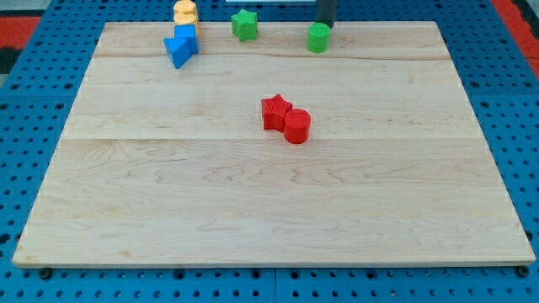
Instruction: Place green circle below green star
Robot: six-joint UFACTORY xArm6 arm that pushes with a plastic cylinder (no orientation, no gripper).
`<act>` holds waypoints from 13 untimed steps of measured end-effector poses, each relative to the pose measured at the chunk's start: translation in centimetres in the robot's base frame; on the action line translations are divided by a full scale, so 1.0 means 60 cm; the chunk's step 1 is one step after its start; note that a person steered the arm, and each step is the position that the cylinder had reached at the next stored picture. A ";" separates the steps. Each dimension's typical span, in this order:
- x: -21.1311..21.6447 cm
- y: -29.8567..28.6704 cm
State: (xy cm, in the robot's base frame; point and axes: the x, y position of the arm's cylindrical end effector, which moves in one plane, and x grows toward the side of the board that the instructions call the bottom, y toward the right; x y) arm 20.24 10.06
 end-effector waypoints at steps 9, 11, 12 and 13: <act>0.060 -0.074; 0.060 -0.152; 0.060 -0.186; 0.060 -0.203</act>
State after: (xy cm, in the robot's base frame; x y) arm 23.83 -2.15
